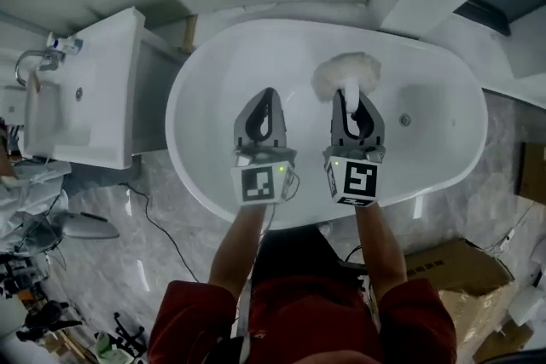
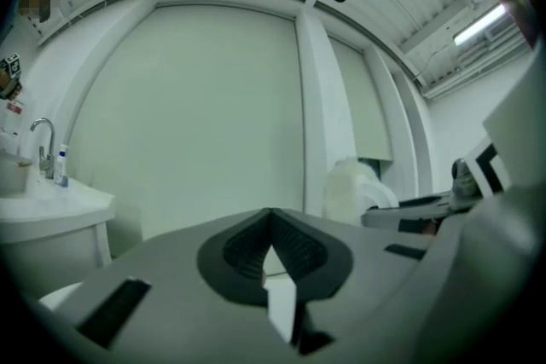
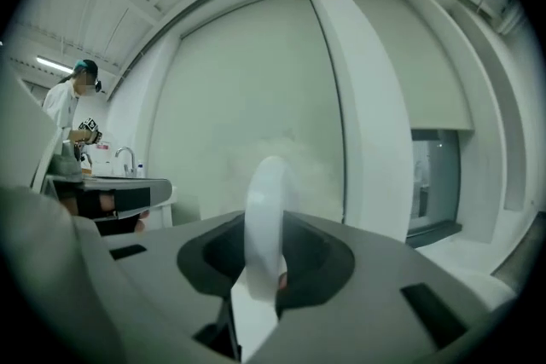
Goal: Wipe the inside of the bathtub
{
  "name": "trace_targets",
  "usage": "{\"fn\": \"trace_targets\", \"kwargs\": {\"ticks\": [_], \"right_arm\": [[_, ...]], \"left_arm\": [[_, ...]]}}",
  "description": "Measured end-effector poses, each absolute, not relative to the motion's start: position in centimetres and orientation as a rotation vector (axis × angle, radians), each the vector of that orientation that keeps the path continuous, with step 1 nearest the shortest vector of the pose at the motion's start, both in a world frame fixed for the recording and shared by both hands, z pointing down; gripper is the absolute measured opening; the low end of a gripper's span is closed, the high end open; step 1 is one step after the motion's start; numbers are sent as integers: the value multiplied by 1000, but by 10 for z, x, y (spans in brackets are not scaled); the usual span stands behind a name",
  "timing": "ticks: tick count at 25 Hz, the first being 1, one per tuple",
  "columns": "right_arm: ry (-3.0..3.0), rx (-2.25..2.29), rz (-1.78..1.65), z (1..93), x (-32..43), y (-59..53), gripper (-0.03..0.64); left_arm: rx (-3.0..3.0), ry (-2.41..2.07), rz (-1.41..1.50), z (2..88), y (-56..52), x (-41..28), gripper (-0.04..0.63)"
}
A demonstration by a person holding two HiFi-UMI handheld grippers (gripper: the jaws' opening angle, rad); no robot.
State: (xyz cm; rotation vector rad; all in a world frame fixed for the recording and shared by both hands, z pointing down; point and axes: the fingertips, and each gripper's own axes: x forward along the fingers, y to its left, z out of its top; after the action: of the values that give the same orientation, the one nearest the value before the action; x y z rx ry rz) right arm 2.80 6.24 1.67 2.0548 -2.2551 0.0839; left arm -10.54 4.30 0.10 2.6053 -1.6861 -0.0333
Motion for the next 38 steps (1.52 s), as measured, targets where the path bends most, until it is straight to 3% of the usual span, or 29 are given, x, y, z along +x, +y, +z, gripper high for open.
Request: {"fn": "trace_targets", "kwargs": {"ticks": [11, 19, 38], "right_arm": [[-2095, 2238, 64, -86, 134, 270, 92], [-2012, 2342, 63, -149, 172, 398, 92], [-1964, 2412, -100, -194, 113, 417, 92]], "left_arm": [[2843, -1383, -63, -94, 221, 3, 15], [2952, -1279, -23, -152, 330, 37, 15], [3083, -1122, -242, -217, 373, 14, 15]]}}
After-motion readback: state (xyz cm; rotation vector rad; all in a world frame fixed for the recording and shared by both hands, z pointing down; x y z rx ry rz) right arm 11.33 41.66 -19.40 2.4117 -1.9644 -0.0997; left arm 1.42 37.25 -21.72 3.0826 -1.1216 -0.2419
